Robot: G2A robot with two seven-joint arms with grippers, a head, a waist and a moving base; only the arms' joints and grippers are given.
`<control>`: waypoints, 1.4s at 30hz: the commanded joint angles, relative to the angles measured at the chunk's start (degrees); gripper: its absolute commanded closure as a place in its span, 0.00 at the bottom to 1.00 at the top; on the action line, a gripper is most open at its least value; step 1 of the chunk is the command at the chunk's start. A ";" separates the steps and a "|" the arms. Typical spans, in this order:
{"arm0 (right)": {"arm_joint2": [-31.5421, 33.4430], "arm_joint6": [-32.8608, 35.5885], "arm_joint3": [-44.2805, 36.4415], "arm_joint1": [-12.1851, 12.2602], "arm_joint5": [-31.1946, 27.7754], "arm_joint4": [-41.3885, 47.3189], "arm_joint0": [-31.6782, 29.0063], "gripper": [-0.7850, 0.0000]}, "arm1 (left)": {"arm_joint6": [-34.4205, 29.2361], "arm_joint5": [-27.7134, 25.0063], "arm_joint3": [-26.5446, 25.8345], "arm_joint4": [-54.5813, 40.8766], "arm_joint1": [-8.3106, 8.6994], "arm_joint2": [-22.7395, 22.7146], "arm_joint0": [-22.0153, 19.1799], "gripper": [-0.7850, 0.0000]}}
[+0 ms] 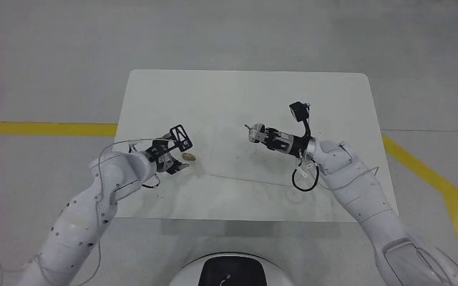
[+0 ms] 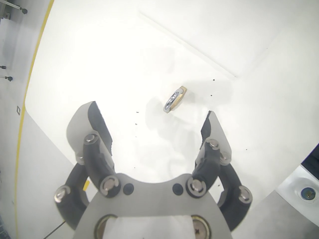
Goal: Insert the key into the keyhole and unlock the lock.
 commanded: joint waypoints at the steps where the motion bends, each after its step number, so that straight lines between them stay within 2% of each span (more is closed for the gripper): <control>1: 0.00 0.00 0.00 0.00 0.00 0.00 0.00 1.00 | -0.70 0.02 1.19 0.28 -0.35 1.79 -1.29 0.23; 5: 0.00 0.00 0.00 0.00 0.00 0.00 0.00 1.00 | -2.05 -0.73 2.76 -1.16 -0.95 4.14 -3.18 0.25; 8: 0.00 0.00 0.00 0.00 0.00 0.00 0.00 1.00 | -2.93 -0.93 3.06 -1.69 -1.14 4.71 -3.90 0.51; 13: 0.00 0.00 0.00 0.00 0.00 0.00 0.00 1.00 | -3.40 0.05 3.66 -0.77 -1.43 5.47 -4.82 0.51; 17: 0.00 0.00 0.00 0.00 0.00 0.00 0.00 1.00 | -3.82 0.15 4.63 -1.25 -1.76 6.36 -5.80 0.58; 21: 0.00 0.00 0.00 0.00 0.00 0.00 0.00 1.00 | -3.89 0.65 6.02 -1.67 -2.20 7.48 -7.00 0.60; 25: 0.00 0.00 0.00 0.00 0.00 0.00 0.00 1.00 | -4.44 0.91 7.67 -2.40 -2.66 8.51 -8.39 0.68; 30: 0.00 0.00 0.00 0.00 0.00 0.00 0.00 1.00 | -5.96 0.40 8.63 -3.72 -2.83 8.56 -8.99 0.68; 33: 0.00 0.00 0.00 0.00 0.00 0.00 0.00 1.00 | -6.61 0.02 8.41 -5.53 -2.85 8.07 -9.10 0.78; 34: 0.00 0.00 0.00 0.00 0.00 0.00 0.00 1.00 | -6.79 -0.08 8.26 -5.89 -2.83 7.87 -9.13 0.92; 35: 0.00 0.00 0.00 0.00 0.00 0.00 0.00 1.00 | -7.08 -0.11 8.17 -6.07 -2.81 7.69 -9.14 0.98; 42: 0.00 0.00 0.00 0.00 0.00 0.00 0.00 1.00 | -9.35 0.09 8.40 -6.51 -2.99 8.25 -9.53 1.00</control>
